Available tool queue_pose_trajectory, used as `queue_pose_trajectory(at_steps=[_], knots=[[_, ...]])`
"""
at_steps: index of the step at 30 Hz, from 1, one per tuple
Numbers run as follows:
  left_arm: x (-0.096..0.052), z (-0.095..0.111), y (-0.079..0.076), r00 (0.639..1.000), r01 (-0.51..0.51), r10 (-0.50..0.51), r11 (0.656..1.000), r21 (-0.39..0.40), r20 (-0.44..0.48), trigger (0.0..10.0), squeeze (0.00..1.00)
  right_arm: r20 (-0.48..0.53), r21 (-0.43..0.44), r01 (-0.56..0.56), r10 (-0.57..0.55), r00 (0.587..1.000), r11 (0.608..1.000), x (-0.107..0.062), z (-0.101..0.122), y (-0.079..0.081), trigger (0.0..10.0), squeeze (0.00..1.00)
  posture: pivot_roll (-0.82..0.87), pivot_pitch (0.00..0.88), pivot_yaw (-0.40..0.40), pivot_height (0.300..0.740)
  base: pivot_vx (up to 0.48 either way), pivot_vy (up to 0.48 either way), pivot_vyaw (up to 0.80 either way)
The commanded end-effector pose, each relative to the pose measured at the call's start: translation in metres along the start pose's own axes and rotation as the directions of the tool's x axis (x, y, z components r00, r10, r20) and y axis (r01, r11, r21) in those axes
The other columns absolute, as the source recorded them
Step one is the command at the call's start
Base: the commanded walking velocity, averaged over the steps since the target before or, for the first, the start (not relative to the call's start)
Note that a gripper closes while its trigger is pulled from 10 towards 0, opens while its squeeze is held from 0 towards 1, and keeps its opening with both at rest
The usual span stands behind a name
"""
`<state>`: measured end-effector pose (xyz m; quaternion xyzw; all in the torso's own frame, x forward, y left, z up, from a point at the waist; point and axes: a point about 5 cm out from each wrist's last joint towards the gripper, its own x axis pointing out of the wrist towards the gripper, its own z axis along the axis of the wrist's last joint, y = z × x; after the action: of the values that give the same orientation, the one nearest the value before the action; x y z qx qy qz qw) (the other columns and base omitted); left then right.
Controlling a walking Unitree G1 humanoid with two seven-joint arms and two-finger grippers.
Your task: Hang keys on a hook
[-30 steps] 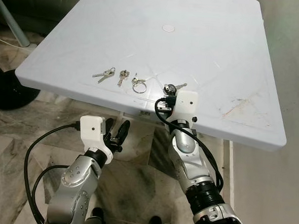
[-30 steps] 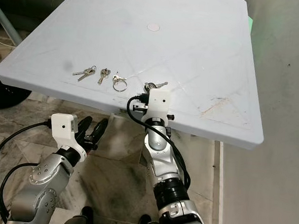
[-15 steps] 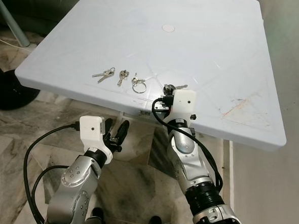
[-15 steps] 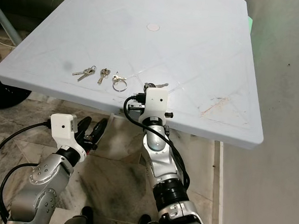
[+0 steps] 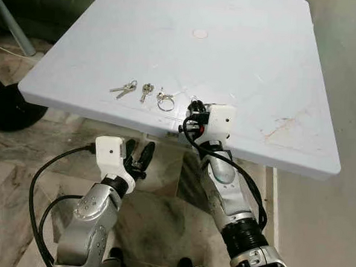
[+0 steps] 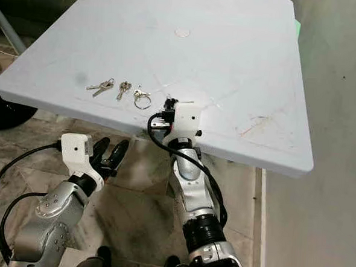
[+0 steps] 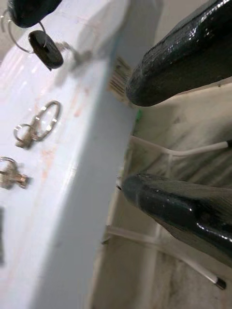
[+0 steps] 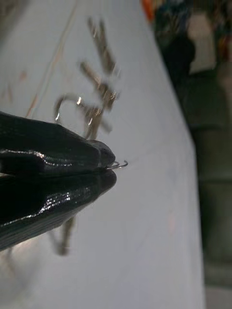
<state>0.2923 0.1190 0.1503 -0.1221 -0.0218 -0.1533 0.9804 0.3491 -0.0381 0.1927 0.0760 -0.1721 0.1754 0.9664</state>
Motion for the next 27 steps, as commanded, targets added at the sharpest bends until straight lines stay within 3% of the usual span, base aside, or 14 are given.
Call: queue_pose_trajectory(at_steps=[1,7,8,9,10,16,19,24,25,27], knots=[[0.003,-0.004,0.001,1.000,-0.002,0.002,1.000,-0.005,-0.009,10.0,0.00,0.044,0.036,-0.022,0.020,0.999,0.999,-0.003,0.003,0.008,0.0,0.00,0.22,0.269,-0.065,0.740,0.000,0.000,0.00],[0.023,0.004,0.001,1.000,-0.011,0.011,1.000,-0.020,0.019,10.0,0.00,0.056,-0.045,0.089,-0.086,0.995,0.995,0.001,0.011,-0.016,0.0,0.00,0.20,0.224,-0.064,0.740,0.000,0.000,0.00],[0.028,0.008,0.002,0.999,-0.018,0.019,0.999,-0.036,0.037,10.0,0.00,-0.027,-0.041,0.119,-0.120,0.992,0.992,0.004,0.007,-0.024,10.0,0.00,0.18,0.202,-0.063,0.740,0.000,0.000,0.00],[0.028,0.008,0.002,0.999,-0.018,0.019,0.999,-0.036,0.037,10.0,0.00,-0.027,-0.041,0.119,-0.120,0.992,0.992,0.004,0.007,-0.024,10.0,0.00,0.18,0.202,-0.063,0.740,0.000,0.000,0.00],[0.036,0.014,0.004,0.998,-0.031,0.035,0.996,-0.078,0.055,10.0,0.00,-0.019,-0.057,0.187,-0.189,0.982,0.981,0.002,0.011,-0.038,10.0,0.00,0.17,0.187,-0.061,0.740,0.000,0.000,0.00],[0.046,0.028,0.007,0.994,-0.040,0.052,0.992,-0.116,0.098,10.0,0.00,-0.094,-0.170,0.360,-0.379,0.921,0.917,-0.007,0.007,-0.071,10.0,0.00,0.14,0.161,-0.053,0.740,0.000,0.000,0.00],[0.050,0.034,0.007,0.992,-0.041,0.054,0.993,-0.114,0.116,10.0,0.00,-0.157,-0.141,0.398,-0.418,0.895,0.906,-0.020,0.006,-0.091,10.0,0.00,0.12,0.147,-0.045,0.740,0.000,0.000,0.00],[0.051,0.034,0.006,0.992,-0.025,0.037,0.994,-0.103,0.119,10.0,0.00,-0.166,-0.148,0.380,-0.402,0.901,0.913,-0.032,0.007,-0.097,10.0,0.00,0.11,0.143,-0.042,0.740,0.000,0.000,0.00],[0.051,0.033,0.007,0.993,-0.023,0.034,0.996,-0.091,0.116,10.0,0.00,-0.136,-0.150,0.349,-0.369,0.919,0.925,-0.035,0.010,-0.096,10.0,0.00,0.11,0.141,-0.040,0.740,0.000,0.000,0.00],[0.051,0.032,0.008,0.993,-0.032,0.038,0.998,-0.062,0.109,10.0,0.00,-0.116,-0.109,0.380,-0.391,0.913,0.919,-0.039,0.015,-0.096,10.0,0.00,0.10,0.142,-0.037,0.740,0.000,0.000,0.00]])
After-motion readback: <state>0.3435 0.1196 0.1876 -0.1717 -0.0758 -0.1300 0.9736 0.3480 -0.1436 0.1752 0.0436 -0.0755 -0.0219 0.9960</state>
